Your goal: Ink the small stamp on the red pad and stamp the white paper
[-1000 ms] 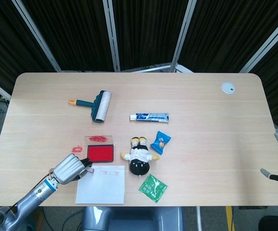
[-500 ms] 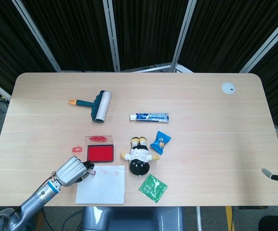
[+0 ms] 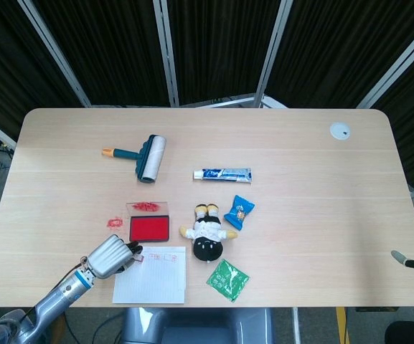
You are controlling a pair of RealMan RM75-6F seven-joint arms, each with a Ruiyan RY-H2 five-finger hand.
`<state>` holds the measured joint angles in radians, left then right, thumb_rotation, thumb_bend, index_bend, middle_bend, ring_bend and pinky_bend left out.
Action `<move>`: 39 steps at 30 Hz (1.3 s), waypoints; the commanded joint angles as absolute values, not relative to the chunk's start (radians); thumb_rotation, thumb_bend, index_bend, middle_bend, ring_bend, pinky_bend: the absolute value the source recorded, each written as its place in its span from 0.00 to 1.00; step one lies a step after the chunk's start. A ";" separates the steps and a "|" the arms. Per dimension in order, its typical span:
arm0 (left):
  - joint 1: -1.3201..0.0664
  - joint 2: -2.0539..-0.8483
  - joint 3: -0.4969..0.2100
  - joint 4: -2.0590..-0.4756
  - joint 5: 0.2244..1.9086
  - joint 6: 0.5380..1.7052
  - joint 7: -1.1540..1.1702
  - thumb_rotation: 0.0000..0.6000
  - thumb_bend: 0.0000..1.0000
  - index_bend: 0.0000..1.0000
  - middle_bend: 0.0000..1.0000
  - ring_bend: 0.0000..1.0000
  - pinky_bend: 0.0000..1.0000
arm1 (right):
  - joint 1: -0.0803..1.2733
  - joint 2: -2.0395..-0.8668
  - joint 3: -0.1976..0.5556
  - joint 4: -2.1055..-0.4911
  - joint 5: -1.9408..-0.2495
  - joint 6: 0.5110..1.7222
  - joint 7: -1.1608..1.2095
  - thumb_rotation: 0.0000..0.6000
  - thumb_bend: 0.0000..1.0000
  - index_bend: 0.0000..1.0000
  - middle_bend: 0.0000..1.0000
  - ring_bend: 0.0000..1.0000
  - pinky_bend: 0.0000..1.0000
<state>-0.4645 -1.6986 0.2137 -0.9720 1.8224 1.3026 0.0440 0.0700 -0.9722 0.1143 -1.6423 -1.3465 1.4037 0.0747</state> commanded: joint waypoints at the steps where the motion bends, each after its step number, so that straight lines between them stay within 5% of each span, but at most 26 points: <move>1: -0.463 -1.702 0.216 -0.966 1.823 1.299 0.041 1.00 0.47 0.65 0.60 0.96 1.00 | 0.070 -0.972 0.115 -1.642 -1.346 1.404 0.075 1.00 0.00 0.00 0.00 0.00 0.00; 29: -0.461 -1.722 0.215 -0.924 1.828 1.294 0.018 1.00 0.47 0.65 0.60 0.97 1.00 | 0.072 -0.975 0.116 -1.639 -1.340 1.397 0.070 1.00 0.00 0.00 0.00 0.00 0.00; 39: -0.482 -1.666 0.180 -1.020 1.841 1.354 0.028 1.00 0.47 0.65 0.60 0.96 1.00 | 0.072 -0.974 0.117 -1.641 -1.340 1.398 0.070 1.00 0.00 0.00 0.00 0.00 0.00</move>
<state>-0.4738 -1.6856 0.1892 -0.9929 1.8351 1.3392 0.0202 0.0717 -0.9746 0.1171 -1.6408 -1.3393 1.3975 0.0698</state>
